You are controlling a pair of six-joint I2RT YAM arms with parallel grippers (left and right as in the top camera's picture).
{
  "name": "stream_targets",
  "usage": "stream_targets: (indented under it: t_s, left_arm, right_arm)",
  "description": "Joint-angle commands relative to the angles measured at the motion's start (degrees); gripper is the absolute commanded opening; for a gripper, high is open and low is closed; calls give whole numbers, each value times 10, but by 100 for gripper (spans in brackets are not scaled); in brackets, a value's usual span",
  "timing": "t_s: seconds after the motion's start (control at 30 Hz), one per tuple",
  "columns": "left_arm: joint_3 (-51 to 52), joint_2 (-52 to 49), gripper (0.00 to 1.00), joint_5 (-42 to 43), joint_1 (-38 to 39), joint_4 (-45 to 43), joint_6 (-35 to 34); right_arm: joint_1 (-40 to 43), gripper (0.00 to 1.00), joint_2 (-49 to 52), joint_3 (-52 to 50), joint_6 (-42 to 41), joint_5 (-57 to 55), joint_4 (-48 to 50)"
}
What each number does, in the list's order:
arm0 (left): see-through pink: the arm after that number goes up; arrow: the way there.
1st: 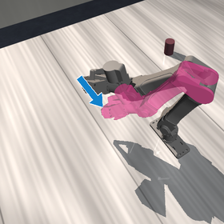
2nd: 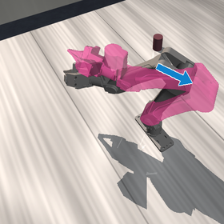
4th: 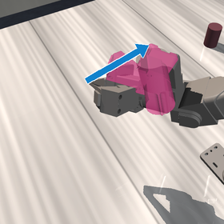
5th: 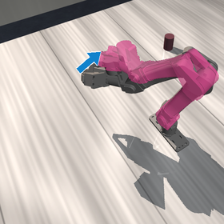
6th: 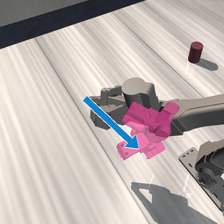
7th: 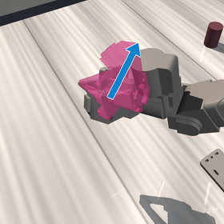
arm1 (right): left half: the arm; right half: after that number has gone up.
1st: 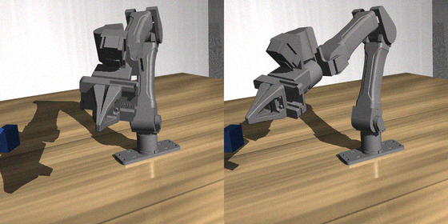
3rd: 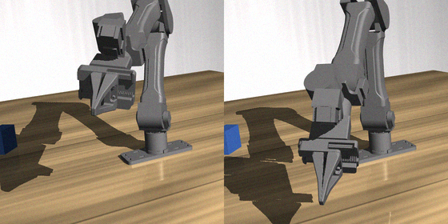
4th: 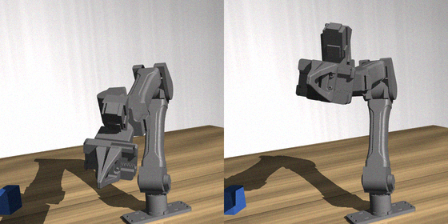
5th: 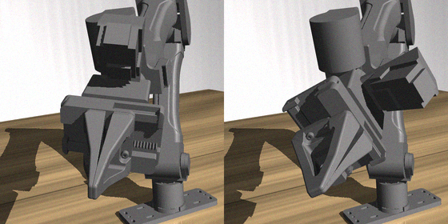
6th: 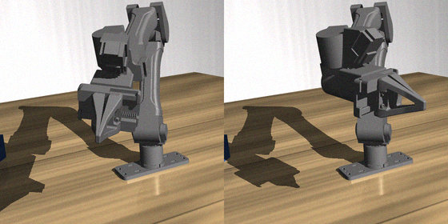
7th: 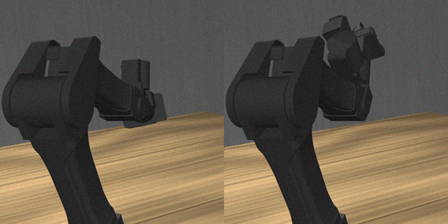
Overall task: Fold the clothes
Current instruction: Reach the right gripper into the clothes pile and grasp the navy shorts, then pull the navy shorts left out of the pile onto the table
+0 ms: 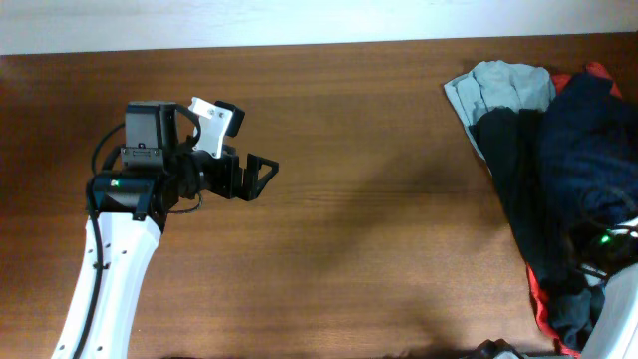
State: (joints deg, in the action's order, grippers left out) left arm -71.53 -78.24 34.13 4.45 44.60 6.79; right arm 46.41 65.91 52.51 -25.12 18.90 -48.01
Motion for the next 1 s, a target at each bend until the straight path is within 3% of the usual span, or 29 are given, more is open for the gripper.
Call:
stream_targets:
  t_s: [0.0, 0.23, 0.5, 0.57, 0.83, 0.87, 0.9, 0.97]
  left_arm:
    - [-8, -2, 99, 10, 2, -7, -1]
    - [-9, -2, 99, -10, 2, -8, 0]
    - [-21, 23, 99, -28, -23, -7, 0]
    - [-23, 39, 99, -38, -32, -6, -1]
    - [-24, 93, 99, -89, -51, 16, 0]
    - [-24, 94, 99, -92, -51, 19, 0]
    - [-24, 94, 99, -92, -51, 21, 0]
    - [-24, 94, 99, -96, -51, 24, -1]
  right_arm:
    - [-60, 4, -96, 66, 9, 117, 0]
    - [-263, 4, -144, 79, -44, 109, 24]
    - [-509, 4, -19, 79, -59, 54, 102]
    - [-568, 4, 30, 79, -87, 45, 139]
    - [-783, 5, 266, 79, -236, 33, 438]
    - [-798, 8, 282, 79, -236, 33, 464]
    - [-821, 35, 307, 79, -234, 33, 506]
    - [-835, 47, 319, 80, -231, 30, 522]
